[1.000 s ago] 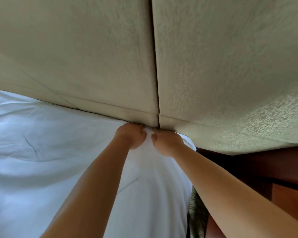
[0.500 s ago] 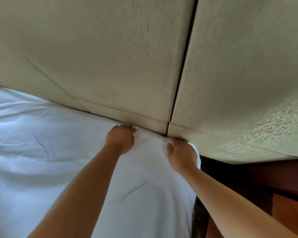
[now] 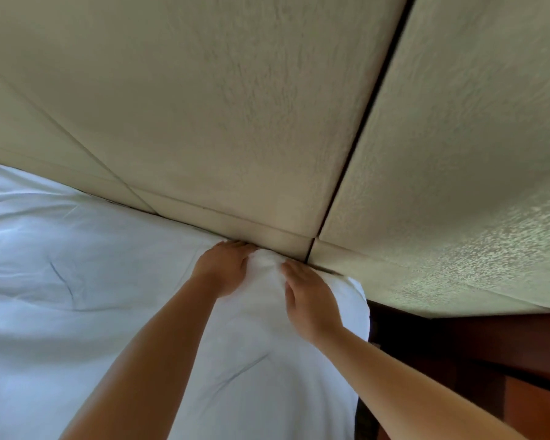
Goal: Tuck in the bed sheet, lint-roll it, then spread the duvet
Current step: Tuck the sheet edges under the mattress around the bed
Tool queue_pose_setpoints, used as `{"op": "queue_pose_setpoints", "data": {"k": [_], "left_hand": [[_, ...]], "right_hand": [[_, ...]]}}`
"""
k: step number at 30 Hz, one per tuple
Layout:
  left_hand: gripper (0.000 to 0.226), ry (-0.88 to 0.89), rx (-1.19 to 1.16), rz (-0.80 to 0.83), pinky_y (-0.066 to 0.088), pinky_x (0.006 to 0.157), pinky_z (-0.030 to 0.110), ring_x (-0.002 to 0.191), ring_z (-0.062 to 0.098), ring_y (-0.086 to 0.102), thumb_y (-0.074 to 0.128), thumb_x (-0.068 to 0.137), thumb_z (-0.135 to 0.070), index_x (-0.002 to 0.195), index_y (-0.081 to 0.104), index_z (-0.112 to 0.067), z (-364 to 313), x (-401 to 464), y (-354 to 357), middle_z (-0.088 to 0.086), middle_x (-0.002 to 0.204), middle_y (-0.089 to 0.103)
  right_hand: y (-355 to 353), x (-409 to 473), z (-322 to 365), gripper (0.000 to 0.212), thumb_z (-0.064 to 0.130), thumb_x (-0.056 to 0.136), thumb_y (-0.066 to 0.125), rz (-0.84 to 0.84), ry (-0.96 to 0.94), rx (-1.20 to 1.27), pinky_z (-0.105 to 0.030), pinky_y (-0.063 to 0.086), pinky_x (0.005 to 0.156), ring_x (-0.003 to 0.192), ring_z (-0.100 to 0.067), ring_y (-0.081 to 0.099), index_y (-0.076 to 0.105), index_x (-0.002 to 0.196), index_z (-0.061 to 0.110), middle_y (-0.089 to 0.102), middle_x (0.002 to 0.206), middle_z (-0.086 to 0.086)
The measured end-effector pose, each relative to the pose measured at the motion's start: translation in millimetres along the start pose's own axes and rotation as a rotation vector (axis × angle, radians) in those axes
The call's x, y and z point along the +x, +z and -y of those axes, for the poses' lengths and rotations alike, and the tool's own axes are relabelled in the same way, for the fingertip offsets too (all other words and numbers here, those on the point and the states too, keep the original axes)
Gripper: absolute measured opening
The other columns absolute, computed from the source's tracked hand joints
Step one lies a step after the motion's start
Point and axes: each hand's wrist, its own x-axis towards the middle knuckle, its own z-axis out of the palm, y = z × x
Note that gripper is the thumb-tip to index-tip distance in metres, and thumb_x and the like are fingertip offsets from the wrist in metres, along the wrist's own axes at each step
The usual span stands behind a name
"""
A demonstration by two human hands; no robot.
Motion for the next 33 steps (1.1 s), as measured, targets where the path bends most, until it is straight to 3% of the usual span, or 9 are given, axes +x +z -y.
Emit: {"op": "queue_pose_setpoints", "data": {"k": [1, 3, 6, 10, 17, 22, 27, 31, 33], "left_hand": [[0.046, -0.029, -0.026, -0.018, 0.029, 0.111, 0.03, 0.138, 0.015, 0.034, 0.029, 0.102, -0.018, 0.146, 0.037, -0.026, 3.2, -2.0, -2.3, -0.006, 0.152, 0.036], [0.047, -0.083, -0.036, -0.05, 0.031, 0.111, 0.03, 0.14, 0.014, 0.03, 0.031, 0.1, -0.016, 0.147, 0.036, -0.025, 12.0, -6.7, -5.5, -0.006, 0.153, 0.033], [0.052, -0.123, 0.067, -0.033, 0.019, 0.116, 0.03, 0.146, 0.014, 0.015, 0.032, 0.1, -0.018, 0.151, 0.023, -0.019, 28.2, -10.9, -6.4, -0.003, 0.159, 0.017], [0.06, -0.167, 0.122, 0.019, 0.008, 0.117, 0.028, 0.148, 0.015, 0.002, 0.032, 0.1, -0.021, 0.154, 0.007, -0.014, 40.6, -11.3, -6.5, 0.0, 0.161, 0.003], [0.047, -0.091, 0.177, 0.033, 0.018, 0.115, 0.027, 0.138, 0.017, 0.032, 0.037, 0.096, -0.023, 0.143, 0.04, -0.019, 48.6, 15.8, -13.3, -0.001, 0.148, 0.041], [0.045, -0.094, 0.163, 0.09, 0.024, 0.113, 0.03, 0.135, 0.019, 0.037, 0.037, 0.096, -0.036, 0.138, 0.047, -0.02, 48.9, 28.4, -11.4, 0.001, 0.144, 0.047], [0.037, -0.136, 0.064, 0.117, 0.038, 0.105, 0.036, 0.127, 0.026, 0.046, 0.044, 0.096, -0.02, 0.133, 0.051, -0.015, 47.3, 23.5, -16.5, 0.008, 0.138, 0.051], [0.045, -0.155, -0.059, -0.014, 0.034, 0.109, 0.035, 0.134, 0.024, 0.039, 0.036, 0.1, -0.013, 0.145, 0.037, -0.016, 37.7, -18.7, -36.3, 0.005, 0.148, 0.04], [0.048, -0.176, -0.108, -0.068, 0.03, 0.111, 0.032, 0.136, 0.021, 0.036, 0.033, 0.099, -0.009, 0.146, 0.035, -0.017, 38.2, -45.3, -52.8, 0.002, 0.15, 0.037]], "right_hand": [[-0.4, 4.3, 4.4, 0.043, 0.019, 0.09, 0.037, 0.018, -0.018, 0.035, -0.034, 0.044, 0.099, 0.112, -0.028, 0.062, 0.062, 0.124, 0.009, 0.065, 0.121, -0.009], [-9.3, 17.7, 15.5, 0.046, 0.02, 0.096, 0.033, 0.08, -0.032, 0.054, -0.028, 0.038, 0.103, 0.122, -0.025, 0.053, 0.05, 0.138, 0.013, 0.056, 0.136, -0.006], [-9.2, 39.9, 25.7, 0.044, 0.021, 0.103, 0.034, 0.208, -0.097, 0.043, -0.024, 0.03, 0.106, 0.133, -0.018, 0.041, 0.038, 0.146, 0.022, 0.042, 0.149, 0.002], [0.1, 61.9, 45.5, 0.044, 0.032, 0.103, 0.031, 0.355, -0.047, -0.037, -0.031, 0.038, 0.103, 0.132, -0.023, 0.041, 0.038, 0.146, 0.022, 0.043, 0.148, -0.001], [11.1, 95.2, 59.4, 0.046, 0.04, 0.103, 0.023, 0.536, 0.13, -0.121, -0.034, 0.04, 0.097, 0.122, -0.029, 0.05, 0.054, 0.126, 0.016, 0.056, 0.132, -0.012], [21.4, 104.7, 63.8, 0.051, 0.041, 0.104, 0.017, 0.548, 0.207, -0.142, -0.035, 0.036, 0.103, 0.129, -0.028, 0.046, 0.049, 0.136, 0.017, 0.049, 0.141, -0.012], [20.2, 108.0, 60.6, 0.051, 0.04, 0.104, 0.022, 0.581, 0.22, -0.05, -0.034, 0.037, 0.102, 0.128, -0.03, 0.046, 0.048, 0.138, 0.013, 0.048, 0.141, -0.016], [7.0, 85.9, 61.1, 0.034, 0.034, 0.103, 0.034, 0.437, 0.184, 0.124, -0.03, 0.041, 0.082, 0.098, -0.028, 0.056, 0.061, 0.11, 0.016, 0.063, 0.099, -0.009], [-8.0, 66.0, 69.3, 0.029, 0.03, 0.102, 0.04, 0.308, 0.177, 0.243, -0.023, 0.036, 0.082, 0.097, -0.021, 0.053, 0.062, 0.113, 0.015, 0.059, 0.097, -0.001]]}}
